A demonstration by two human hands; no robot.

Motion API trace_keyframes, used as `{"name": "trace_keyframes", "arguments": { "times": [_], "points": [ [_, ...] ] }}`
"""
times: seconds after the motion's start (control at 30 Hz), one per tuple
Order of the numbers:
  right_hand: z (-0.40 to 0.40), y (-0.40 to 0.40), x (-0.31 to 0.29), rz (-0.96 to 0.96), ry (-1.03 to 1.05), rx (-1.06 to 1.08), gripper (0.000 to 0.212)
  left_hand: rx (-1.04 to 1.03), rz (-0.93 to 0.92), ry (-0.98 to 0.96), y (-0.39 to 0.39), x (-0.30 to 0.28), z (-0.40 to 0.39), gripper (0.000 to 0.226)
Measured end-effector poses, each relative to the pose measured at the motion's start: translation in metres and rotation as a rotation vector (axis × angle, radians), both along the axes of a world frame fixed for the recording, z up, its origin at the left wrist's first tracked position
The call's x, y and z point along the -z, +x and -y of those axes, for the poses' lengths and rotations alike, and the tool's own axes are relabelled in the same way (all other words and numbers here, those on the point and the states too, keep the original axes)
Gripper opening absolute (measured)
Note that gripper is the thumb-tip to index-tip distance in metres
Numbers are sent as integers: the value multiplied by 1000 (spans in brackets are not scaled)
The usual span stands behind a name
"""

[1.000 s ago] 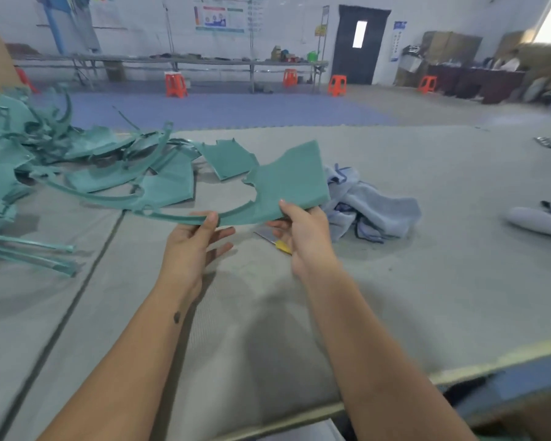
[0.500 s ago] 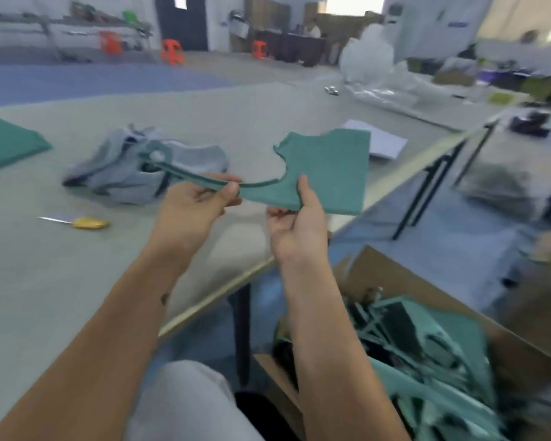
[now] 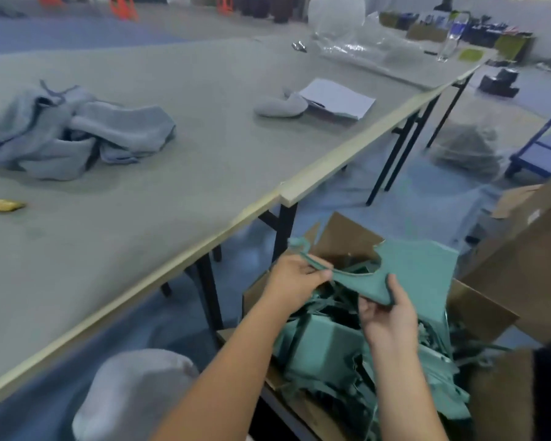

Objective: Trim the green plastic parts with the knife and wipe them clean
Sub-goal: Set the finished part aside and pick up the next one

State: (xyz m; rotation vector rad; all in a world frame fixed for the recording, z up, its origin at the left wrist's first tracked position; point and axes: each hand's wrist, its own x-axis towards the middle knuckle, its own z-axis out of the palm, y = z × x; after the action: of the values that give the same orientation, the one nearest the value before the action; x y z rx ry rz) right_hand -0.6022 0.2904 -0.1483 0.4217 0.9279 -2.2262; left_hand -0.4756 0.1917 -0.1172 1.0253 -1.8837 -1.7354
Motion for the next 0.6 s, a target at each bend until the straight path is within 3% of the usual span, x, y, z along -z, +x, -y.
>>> {"name": "trace_keyframes", "arguments": {
  "times": [0.1,0.17,0.23,0.37,0.5,0.6],
  "points": [
    [2,15,27,99,205,24,29,-122,110,164,3,28,-4,19],
    [5,22,37,174,466,157,43,-138,149,290,0,36,-2,33],
    [5,19,38,225,607,340,41,-52,277,280,2,37,2,42],
    [5,10,34,211,447,361,20,105,453,268,12,39,13,49],
    [12,24,40,274,377,120,8,137,422,347,15,38,13,41],
    [20,35,38,312,332,55,16,139,378,361,16,29,10,37]
  ]
}}
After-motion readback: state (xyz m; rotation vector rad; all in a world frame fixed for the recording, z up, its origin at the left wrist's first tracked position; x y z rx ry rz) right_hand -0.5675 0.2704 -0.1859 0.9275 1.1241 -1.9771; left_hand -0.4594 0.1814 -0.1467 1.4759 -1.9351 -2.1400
